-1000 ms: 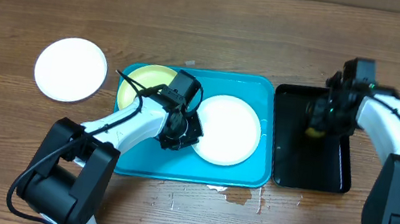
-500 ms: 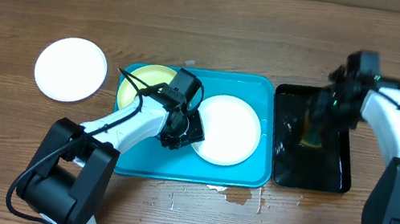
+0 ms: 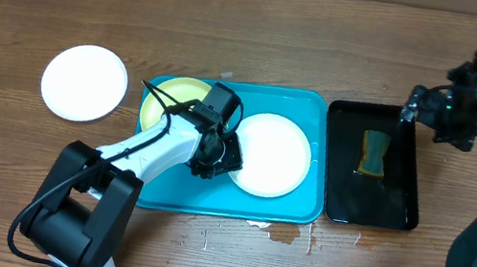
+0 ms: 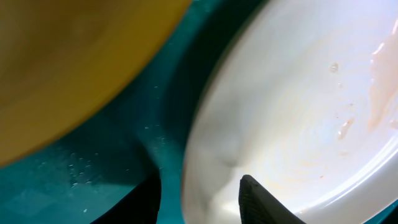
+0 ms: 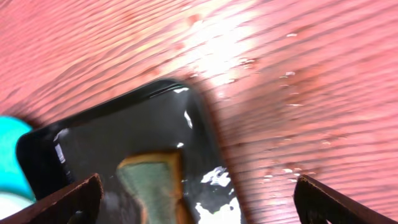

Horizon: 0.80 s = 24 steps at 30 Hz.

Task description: Clean dirty plates on tray and stack at the side

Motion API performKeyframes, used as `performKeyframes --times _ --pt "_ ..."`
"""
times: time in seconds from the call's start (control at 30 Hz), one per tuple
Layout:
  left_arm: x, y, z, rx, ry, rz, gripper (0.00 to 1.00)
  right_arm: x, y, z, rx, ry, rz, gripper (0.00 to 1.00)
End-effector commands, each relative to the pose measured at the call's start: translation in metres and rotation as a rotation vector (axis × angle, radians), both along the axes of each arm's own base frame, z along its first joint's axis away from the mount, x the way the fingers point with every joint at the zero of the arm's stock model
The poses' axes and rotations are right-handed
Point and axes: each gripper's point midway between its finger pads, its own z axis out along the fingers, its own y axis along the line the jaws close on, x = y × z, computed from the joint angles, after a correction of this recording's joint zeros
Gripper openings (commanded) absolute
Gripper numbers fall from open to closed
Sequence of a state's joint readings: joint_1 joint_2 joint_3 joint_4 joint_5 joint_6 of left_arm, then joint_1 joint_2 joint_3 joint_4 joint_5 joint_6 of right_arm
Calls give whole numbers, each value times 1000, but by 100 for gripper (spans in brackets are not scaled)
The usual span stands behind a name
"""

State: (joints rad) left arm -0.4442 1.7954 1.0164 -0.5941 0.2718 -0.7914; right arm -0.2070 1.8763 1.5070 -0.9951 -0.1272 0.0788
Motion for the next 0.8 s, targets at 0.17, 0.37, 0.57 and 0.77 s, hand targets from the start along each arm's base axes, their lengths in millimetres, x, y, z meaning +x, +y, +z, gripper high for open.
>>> performKeyframes --times 0.17,0.37,0.57,0.77 --pt "-10 4 -16 103 -9 -37 40 -7 -33 12 2 -14 -85 100" --pt "-10 5 -16 105 -5 -43 4 -7 -33 12 2 -16 -86 100" --pt "-3 9 5 161 -10 -119 4 -7 -33 12 1 -16 -86 100" --pt "22 7 39 206 -87 -189 4 -7 -33 12 1 -16 -86 100"
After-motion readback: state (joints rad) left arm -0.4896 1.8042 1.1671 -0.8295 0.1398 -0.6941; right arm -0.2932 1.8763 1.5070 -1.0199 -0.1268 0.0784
